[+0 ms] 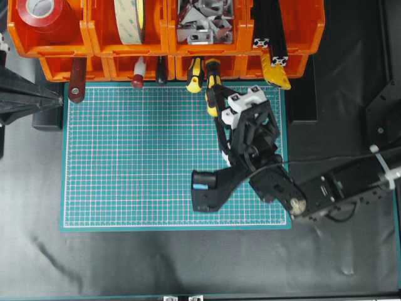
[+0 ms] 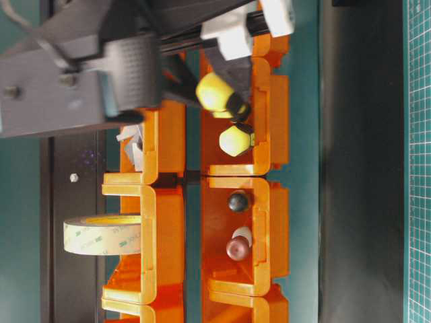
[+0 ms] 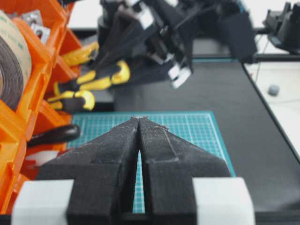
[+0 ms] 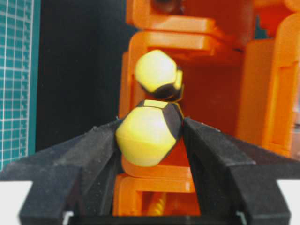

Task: Pick screwdriver from container rack with right arm.
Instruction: 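Close the right gripper on the yellow-black screwdriver handle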

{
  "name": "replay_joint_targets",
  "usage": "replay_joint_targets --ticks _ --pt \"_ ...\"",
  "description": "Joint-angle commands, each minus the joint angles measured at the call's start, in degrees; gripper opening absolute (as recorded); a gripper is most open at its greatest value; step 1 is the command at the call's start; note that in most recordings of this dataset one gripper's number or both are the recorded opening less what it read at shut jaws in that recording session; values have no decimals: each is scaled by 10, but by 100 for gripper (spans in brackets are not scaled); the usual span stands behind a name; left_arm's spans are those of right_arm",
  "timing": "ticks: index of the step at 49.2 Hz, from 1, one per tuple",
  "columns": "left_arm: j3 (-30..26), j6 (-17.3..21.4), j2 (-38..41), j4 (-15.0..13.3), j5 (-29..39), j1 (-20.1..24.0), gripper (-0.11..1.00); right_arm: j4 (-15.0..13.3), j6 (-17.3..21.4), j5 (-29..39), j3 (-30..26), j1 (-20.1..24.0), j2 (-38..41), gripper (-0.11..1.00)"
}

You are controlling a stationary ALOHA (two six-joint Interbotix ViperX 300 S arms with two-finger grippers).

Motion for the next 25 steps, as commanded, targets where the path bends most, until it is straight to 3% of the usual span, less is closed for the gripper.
replay_joint_targets --ticks 1,11,25 --pt "-14 -3 -4 2 2 -1 0 -3 -1 21 -25 9 -12 42" --pt "-14 -3 -13 2 3 -1 0 -2 1 48 -30 19 -12 42" --pt "-14 -3 -13 2 3 -5 0 28 -2 83 -24 45 -15 42"
